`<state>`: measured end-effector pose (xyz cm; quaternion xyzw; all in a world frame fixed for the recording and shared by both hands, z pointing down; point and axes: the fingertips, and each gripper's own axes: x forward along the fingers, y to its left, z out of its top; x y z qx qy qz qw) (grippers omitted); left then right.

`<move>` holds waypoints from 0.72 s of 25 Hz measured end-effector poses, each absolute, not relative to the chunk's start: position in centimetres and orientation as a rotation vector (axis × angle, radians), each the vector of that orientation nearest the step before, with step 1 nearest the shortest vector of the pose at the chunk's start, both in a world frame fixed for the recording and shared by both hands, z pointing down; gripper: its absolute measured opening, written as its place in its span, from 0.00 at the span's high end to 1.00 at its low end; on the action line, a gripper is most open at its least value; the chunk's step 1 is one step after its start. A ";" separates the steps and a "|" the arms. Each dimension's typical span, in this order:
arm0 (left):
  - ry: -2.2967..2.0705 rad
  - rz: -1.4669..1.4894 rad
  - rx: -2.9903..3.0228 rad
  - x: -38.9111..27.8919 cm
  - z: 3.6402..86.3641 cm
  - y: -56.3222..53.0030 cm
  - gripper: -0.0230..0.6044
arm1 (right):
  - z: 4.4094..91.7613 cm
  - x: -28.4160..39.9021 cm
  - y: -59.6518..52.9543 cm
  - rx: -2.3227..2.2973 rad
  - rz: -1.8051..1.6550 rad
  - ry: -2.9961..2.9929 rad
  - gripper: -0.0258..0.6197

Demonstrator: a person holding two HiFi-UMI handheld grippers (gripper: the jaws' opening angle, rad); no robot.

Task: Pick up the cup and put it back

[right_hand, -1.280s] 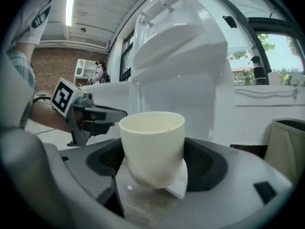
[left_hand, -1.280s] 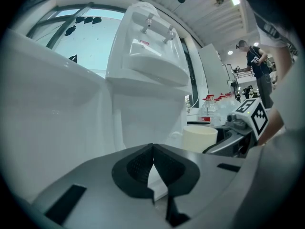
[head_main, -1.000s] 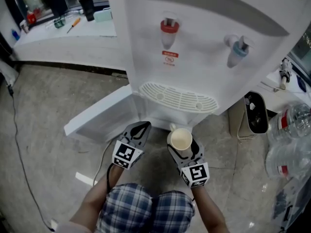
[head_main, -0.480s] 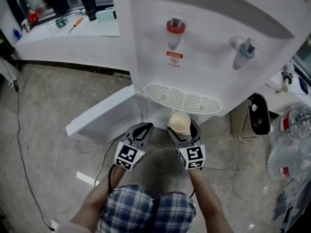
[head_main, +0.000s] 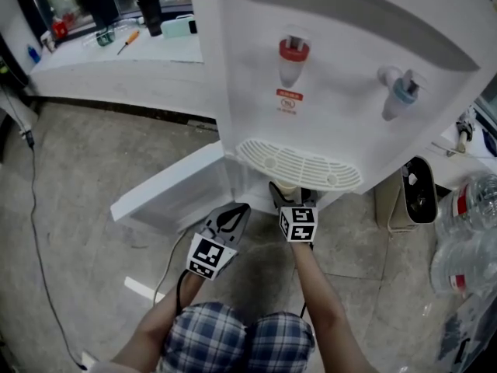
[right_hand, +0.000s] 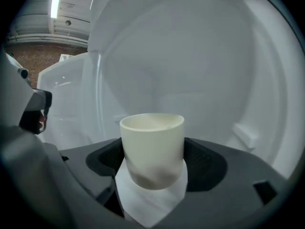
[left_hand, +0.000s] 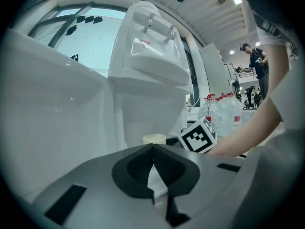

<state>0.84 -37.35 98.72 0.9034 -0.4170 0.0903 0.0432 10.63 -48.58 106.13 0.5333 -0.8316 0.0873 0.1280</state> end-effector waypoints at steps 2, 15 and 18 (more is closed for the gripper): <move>-1.273 0.278 2.762 0.8 98.8 -37.3 0.92 | 107.7 10.6 -49.2 1.544 0.264 -2.385 0.34; -1.262 0.294 2.759 0.8 99.0 -37.0 0.92 | 112.5 11.1 -49.0 1.553 0.439 -2.352 0.25; -1.262 0.290 2.759 0.9 98.9 -37.0 0.92 | 111.9 11.1 -48.9 1.568 0.454 -2.386 0.21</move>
